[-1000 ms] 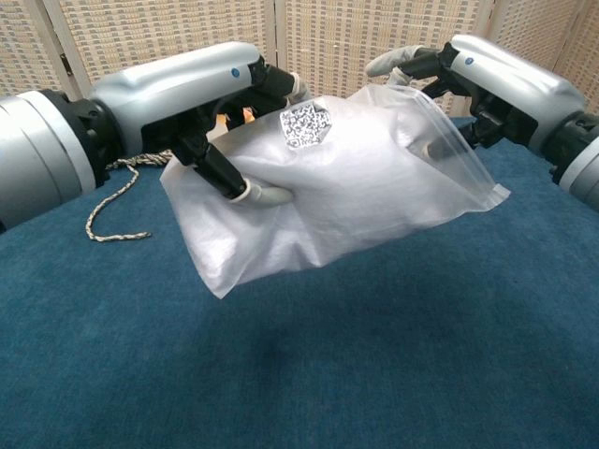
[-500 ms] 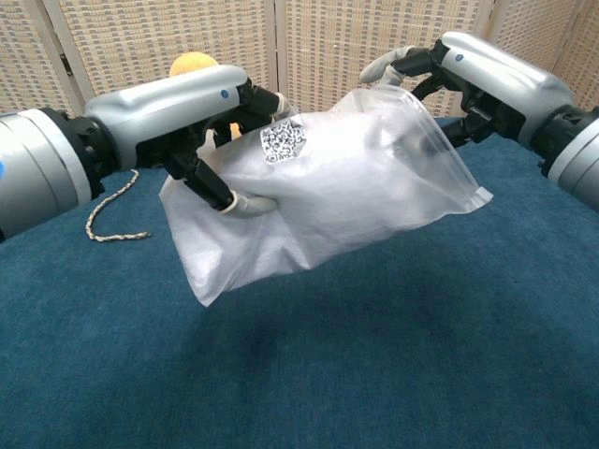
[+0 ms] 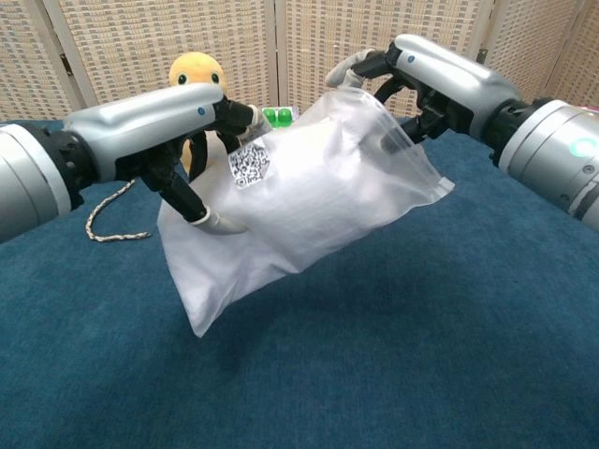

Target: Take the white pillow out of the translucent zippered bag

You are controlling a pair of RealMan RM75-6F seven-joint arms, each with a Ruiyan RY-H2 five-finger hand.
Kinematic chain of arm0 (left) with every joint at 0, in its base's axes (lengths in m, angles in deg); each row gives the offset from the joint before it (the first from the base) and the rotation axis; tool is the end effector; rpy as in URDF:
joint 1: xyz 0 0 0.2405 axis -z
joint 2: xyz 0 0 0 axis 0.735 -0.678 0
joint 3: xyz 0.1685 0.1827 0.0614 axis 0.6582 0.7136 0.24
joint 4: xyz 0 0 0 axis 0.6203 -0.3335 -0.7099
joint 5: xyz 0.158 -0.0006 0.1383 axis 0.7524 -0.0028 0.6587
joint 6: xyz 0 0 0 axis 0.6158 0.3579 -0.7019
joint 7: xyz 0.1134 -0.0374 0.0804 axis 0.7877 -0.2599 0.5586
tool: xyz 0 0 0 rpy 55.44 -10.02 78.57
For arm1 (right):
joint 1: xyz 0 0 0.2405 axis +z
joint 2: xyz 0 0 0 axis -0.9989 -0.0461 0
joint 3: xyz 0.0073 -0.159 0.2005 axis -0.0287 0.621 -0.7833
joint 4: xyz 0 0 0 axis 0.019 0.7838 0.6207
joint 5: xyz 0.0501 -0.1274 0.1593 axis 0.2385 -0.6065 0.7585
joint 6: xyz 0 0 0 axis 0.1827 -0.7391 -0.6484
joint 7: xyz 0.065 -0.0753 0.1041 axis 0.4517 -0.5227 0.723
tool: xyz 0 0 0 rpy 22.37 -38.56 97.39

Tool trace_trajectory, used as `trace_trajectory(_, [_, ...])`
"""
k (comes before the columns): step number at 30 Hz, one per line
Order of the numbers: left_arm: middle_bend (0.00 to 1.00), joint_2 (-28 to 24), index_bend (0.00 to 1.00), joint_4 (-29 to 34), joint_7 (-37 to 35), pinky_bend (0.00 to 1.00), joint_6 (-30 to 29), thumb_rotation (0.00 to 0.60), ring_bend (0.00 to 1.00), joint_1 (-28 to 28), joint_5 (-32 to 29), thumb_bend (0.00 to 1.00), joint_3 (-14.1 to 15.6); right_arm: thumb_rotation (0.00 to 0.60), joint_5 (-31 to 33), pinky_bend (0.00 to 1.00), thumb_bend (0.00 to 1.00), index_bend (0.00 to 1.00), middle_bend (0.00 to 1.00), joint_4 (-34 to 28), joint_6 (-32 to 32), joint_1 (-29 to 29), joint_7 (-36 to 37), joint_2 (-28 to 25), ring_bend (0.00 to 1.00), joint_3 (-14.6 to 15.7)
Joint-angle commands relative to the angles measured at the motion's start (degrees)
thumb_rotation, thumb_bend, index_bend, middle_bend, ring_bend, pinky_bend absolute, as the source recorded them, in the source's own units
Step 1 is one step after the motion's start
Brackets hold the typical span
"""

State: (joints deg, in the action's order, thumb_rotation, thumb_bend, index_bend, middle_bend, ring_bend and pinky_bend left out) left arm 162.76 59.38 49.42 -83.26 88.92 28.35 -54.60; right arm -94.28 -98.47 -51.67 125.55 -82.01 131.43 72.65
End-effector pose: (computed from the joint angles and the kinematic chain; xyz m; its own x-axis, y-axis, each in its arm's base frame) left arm -0.0673 0.2711 0.0054 0.3313 0.2031 0.9214 0.8298 -0.5275 -0.1822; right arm -0.1005 -0.3226 -0.0037 0.0345 -0.1977 0.9797 -0.8698 -0.4887 -0.0680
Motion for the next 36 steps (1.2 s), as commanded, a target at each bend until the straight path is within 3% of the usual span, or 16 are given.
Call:
trace_trajectory(1, [0.23, -0.13, 0.06, -0.21, -0.22, 0.49, -0.16, 0.6, 0.24, -0.36, 0.3, 0.12, 0.34, 0.6, 0.36, 0.29, 0.54, 0.66, 0.21, 0.86, 0.43, 0.48, 0.22, 0.69, 0.12, 0.06])
trace_trajectory(7, [0.12, -0.29, 0.05, -0.78, -0.57, 0.43, -0.02, 0.6, 0.17, -0.89, 0.63, 0.09, 0.74, 0.6, 0.96, 0.29, 0.54, 0.66, 0.21, 2.1, 0.65, 0.77, 0.45, 1.2, 0.12, 0.3])
trace_trajectory(12, [0.09, -0.33, 0.05, -0.89, -0.01, 0.41, 0.05, 0.6, 0.14, -1.16, 0.66, 0.07, 0.95, 0.6, 1.5, 0.29, 0.54, 0.66, 0.21, 2.87, 0.84, 0.79, 0.71, 1.14, 0.12, 0.51])
trace_trajectory(24, [0.08, 0.06, 0.05, -1.63, 0.14, 0.41, 0.36, 0.6, 0.14, -1.75, 1.37, 0.06, 1.59, 0.6, 2.26, 0.29, 0.54, 0.66, 0.21, 5.02, 1.2, 1.0, 1.73, 1.55, 0.12, 0.83])
trace_trajectory(36, [0.14, 1.08, 0.16, -4.98, -1.2, 0.43, -0.1, 0.6, 0.2, -2.19, 9.73, 0.06, 3.95, 0.6, 4.61, 0.29, 0.54, 0.66, 0.21, 9.07, 3.09, 0.21, 2.49, 1.54, 0.12, 2.06])
